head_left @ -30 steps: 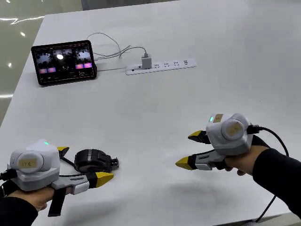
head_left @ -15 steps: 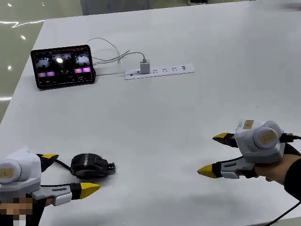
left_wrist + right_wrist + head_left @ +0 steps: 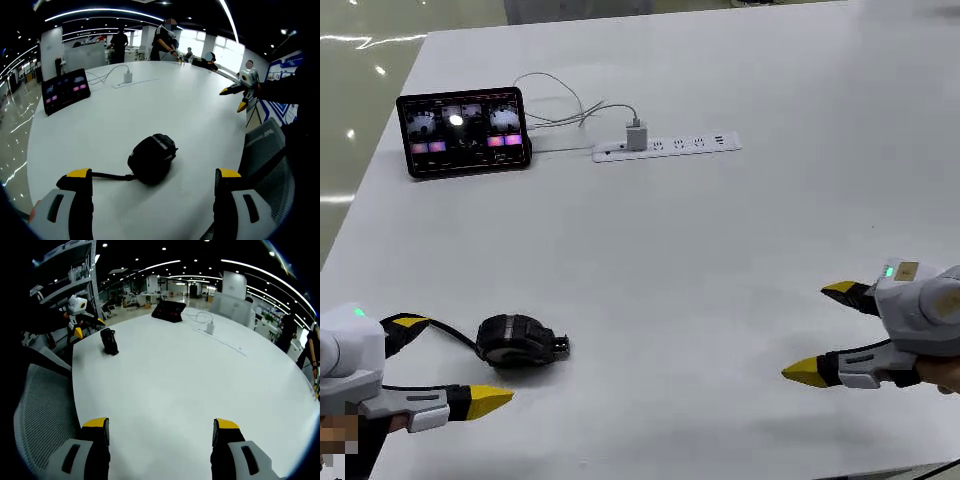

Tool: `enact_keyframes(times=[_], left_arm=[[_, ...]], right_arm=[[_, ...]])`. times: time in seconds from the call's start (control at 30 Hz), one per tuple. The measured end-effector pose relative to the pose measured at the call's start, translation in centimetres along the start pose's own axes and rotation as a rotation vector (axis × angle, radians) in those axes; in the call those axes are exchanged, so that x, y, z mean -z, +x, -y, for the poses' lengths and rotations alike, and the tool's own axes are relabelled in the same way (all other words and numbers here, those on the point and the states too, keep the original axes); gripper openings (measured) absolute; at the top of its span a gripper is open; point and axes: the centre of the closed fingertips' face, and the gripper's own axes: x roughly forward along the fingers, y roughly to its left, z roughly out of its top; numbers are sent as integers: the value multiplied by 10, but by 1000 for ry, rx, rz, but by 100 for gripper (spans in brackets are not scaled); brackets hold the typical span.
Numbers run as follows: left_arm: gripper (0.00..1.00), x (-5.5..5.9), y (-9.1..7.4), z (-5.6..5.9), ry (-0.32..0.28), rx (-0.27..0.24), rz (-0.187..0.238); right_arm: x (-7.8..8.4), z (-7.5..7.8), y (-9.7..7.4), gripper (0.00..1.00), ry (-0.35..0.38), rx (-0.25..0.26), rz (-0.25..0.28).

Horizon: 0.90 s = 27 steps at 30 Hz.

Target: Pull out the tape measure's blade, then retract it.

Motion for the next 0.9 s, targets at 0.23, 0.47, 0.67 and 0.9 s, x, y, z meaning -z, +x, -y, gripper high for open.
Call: enact_keyframes(times=[0.23,0.47,0.67,0.9], left_arm=[[99,11,-3,1,26,12,-28],[99,11,-5,0,20,7,-28],[99,11,-6,-5,22,-31,-26],[99,8,-8,-5,7,-28,-22]], right_arm=[[14,7,-14,97,11,-4,-3],[25,14,-23,99,18,12,-25],[25,17,-27,99,17,23,-19],[29,15,-27,99,15,23,-27]])
